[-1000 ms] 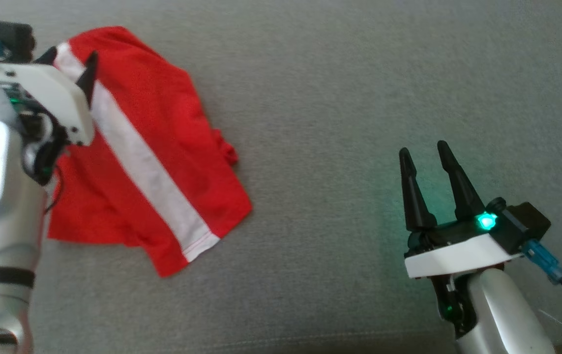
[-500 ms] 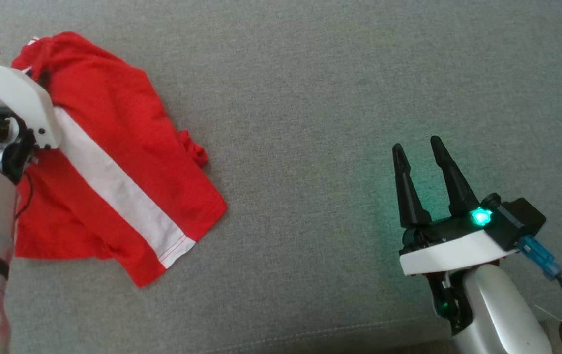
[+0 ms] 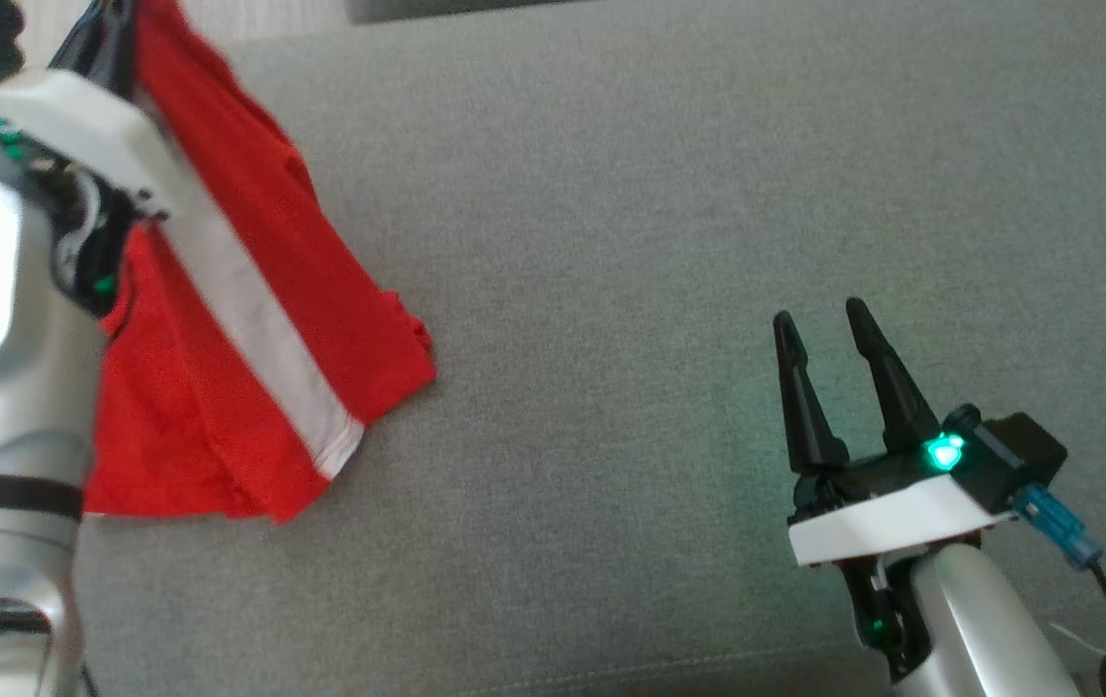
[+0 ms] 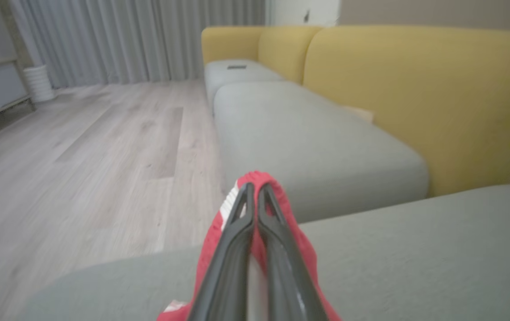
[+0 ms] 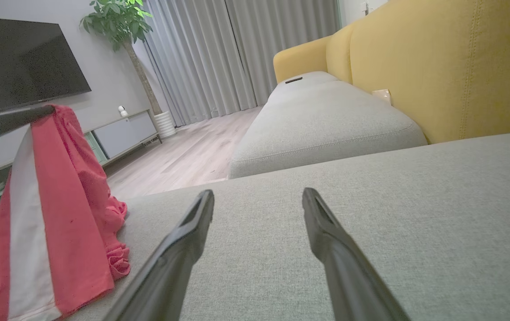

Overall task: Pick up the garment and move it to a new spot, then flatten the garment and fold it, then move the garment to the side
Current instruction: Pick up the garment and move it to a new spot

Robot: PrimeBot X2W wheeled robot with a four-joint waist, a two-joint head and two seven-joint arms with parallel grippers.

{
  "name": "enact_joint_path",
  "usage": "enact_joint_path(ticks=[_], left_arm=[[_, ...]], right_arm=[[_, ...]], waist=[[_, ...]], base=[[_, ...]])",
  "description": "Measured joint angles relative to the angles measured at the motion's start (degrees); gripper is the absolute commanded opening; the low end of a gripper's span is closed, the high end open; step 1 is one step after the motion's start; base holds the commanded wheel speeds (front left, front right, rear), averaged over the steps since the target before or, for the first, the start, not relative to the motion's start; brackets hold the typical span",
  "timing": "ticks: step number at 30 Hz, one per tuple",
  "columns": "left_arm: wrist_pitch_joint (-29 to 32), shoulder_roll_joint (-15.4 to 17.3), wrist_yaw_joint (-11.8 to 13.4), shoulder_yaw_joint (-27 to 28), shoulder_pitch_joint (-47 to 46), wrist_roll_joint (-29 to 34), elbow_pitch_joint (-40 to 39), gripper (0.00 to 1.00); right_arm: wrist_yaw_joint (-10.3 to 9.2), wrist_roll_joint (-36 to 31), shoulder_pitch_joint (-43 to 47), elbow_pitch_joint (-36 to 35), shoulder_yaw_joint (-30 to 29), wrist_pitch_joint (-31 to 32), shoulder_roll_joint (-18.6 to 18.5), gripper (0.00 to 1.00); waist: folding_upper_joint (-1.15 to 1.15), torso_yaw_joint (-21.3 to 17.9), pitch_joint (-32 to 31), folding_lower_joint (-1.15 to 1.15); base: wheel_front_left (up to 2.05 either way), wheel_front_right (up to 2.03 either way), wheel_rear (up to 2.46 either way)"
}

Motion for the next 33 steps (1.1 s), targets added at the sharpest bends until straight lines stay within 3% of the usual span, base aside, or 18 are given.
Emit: enact_joint_path(ticks=[8,18,26,33], left_arm=[[1.93,-3.61,0.00,-1.27,-0.07,-3.44,-10.83,0.00],[5.98,-8.97,1.43,-4.46,0.27,-4.50,-21.57,0.00],[5.92,-13.05,3.54,-7.98,-0.49,-6.24,-22.42,0.00],[-0.35,-14.00,7.70,-11.73,-8.98,-16.44,-21.36,0.00]], right_arm=[[0.00,1.11,1.02,0.12,-0.21,0.00,0.01,1.00],[0.00,2.72,0.77,-0.77,0.44,0.00,0.01,1.00],[0.00,5.22,-1.63,-2.08,2.27,0.00,0.00,1.00],[0.00,7.06,-1.85,-2.74,3.42,0.00,-0.02,1.00]], waist=[[0.00,-0.18,-2.36,0.00],[0.00,-4.46,-1.99,0.00],[0.00,-12.00,-1.25,0.01],[0.00,-18.82,-0.88,0.01]], base=[[0.00,0.00,0.00],[0.00,0.00,0.00],[0.00,0.00,0.00],[0.00,0.00,0.00]])
